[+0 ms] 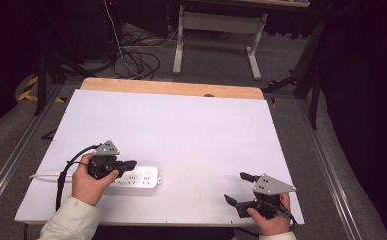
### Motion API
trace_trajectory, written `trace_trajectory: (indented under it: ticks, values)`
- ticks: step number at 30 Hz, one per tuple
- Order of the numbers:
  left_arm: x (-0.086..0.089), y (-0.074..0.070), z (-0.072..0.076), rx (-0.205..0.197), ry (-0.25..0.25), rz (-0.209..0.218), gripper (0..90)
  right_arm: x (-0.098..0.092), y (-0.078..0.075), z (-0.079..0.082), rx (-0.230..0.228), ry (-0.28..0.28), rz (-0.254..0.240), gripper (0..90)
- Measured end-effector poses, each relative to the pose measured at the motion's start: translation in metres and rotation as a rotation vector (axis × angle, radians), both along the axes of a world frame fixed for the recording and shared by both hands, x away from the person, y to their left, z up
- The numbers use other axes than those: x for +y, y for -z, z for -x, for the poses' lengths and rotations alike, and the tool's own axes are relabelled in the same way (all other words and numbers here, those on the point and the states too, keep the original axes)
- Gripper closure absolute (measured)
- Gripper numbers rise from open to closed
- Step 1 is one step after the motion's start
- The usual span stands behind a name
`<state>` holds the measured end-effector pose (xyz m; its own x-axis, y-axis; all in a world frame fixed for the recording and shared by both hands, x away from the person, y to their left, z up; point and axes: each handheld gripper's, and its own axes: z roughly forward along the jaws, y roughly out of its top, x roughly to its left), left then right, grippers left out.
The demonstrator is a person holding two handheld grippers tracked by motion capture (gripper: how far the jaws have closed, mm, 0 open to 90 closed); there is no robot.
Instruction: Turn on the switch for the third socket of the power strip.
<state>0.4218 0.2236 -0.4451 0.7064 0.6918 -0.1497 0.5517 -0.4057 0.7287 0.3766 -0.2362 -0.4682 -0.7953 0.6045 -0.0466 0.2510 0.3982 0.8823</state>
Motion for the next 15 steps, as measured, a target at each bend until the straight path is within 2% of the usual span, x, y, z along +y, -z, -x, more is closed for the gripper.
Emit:
trace_trajectory:
  ticks: [6,9,15]
  values:
    - [-0.0018,0.0024,-0.0016,0.008,-0.001,-0.039,90.0,0.0001,0.0002,-0.0001,0.002,-0.001,0.0,11.5]
    - [-0.0035,0.0041,-0.0025,0.02,-0.002,-0.041,90.0,-0.0001,0.0003,-0.0002,0.002,0.001,0.002,11.5]
    - [-0.0066,0.0059,-0.0041,0.036,-0.003,-0.072,90.0,0.0,0.0004,-0.0003,0.003,0.0,0.002,11.5]
